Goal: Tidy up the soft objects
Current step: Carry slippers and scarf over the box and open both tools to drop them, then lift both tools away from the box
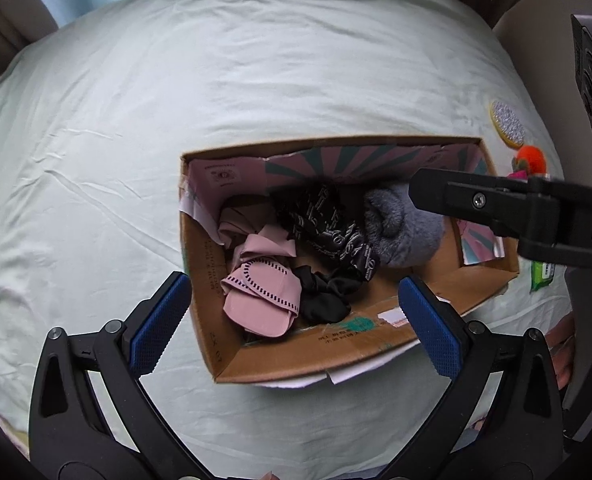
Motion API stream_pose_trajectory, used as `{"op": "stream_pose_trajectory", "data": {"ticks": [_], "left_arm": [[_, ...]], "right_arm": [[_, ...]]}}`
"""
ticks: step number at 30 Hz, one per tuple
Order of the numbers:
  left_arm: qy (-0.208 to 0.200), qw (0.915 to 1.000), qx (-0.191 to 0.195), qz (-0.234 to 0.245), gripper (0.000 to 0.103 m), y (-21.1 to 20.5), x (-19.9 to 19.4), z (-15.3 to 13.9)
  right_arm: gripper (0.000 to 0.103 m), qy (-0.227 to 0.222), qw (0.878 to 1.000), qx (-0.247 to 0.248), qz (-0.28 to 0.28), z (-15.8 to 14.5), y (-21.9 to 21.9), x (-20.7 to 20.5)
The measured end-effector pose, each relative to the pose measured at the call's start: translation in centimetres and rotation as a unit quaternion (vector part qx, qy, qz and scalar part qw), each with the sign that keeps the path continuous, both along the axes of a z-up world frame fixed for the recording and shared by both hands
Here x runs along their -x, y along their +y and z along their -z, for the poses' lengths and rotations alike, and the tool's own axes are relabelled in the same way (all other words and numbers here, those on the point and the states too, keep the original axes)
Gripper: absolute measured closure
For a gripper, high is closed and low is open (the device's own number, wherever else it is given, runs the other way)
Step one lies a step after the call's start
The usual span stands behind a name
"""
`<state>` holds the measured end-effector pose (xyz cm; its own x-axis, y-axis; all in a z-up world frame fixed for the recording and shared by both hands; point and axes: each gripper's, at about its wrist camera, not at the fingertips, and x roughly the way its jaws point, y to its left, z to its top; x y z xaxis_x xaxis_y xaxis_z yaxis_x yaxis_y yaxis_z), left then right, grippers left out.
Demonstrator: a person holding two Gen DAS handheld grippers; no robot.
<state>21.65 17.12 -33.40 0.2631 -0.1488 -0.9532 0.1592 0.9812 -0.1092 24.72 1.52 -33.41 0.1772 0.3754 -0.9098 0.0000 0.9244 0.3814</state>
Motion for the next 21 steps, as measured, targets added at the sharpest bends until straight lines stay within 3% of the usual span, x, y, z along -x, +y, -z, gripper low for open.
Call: {"op": "stream_pose_trajectory", "data": {"ticks": [6, 13, 21], "left_arm": [[-0.034, 0.9994, -0.005, -0.008, 0.000, 0.2, 2.0, -3.9], [-0.087, 0.9959, -0.010, -0.021, 0.000, 0.3, 5.7, -10.6], [-0.154, 0.9865, -0.011, -0.056, 0.000, 0.4, 10.2, -18.1]], "right_arm": [[0.000, -0.055, 0.998, 0.015, -0.012, -4.7, -0.2, 1.9], [0.000, -0.136, 0.990, 0.044, -0.014, -12.1, -1.1, 5.8], [0.000, -0.237, 0.968, 0.081, -0.018, -20.6, -3.0, 12.2]]}}
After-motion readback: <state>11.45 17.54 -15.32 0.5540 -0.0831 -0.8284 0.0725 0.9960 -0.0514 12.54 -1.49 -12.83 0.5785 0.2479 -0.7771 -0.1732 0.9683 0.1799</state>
